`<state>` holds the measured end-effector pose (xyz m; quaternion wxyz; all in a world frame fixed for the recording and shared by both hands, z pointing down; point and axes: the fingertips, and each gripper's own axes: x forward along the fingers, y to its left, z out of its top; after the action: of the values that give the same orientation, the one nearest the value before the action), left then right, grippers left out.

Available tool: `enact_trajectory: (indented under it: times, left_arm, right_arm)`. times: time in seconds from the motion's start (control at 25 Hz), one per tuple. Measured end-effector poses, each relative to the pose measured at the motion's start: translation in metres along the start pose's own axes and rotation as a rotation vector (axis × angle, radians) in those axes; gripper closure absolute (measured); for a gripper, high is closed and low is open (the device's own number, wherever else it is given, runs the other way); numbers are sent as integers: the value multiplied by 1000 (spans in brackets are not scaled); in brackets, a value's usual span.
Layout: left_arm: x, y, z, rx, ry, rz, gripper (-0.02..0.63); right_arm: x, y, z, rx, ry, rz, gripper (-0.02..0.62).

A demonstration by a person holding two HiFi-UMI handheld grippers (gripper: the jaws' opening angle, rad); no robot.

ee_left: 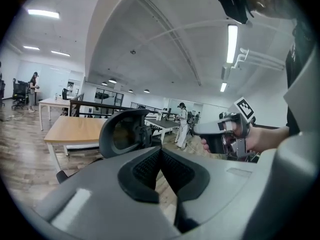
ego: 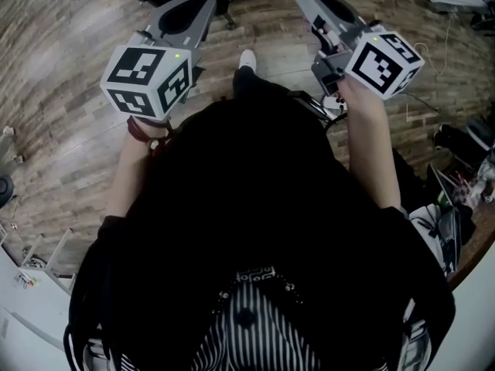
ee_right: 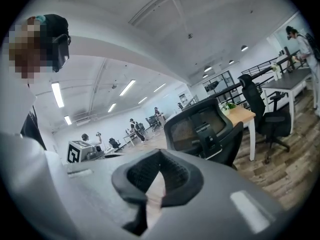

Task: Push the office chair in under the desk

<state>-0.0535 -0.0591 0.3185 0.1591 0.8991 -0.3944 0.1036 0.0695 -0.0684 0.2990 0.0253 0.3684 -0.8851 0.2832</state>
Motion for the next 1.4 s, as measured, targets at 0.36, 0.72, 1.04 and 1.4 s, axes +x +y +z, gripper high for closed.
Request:
enact_trajectory:
  times: [0.36,0.72,1.04,1.4]
  left_arm:
    - [-21,38,17,-8,-38,119,601]
    - [28,43,34,-10,-37,172,601]
    - [60,58,43,-14,-34,252,600]
    - [66,55,42,-14,-6,336,600]
  right_arm:
    - [16,5,19,-64,52,60,595]
    - [22,-56,53,-32,26,91,595]
    - [29,-102,73,-21,10,119,595]
    - [29,-129,84,-23,3,142,595]
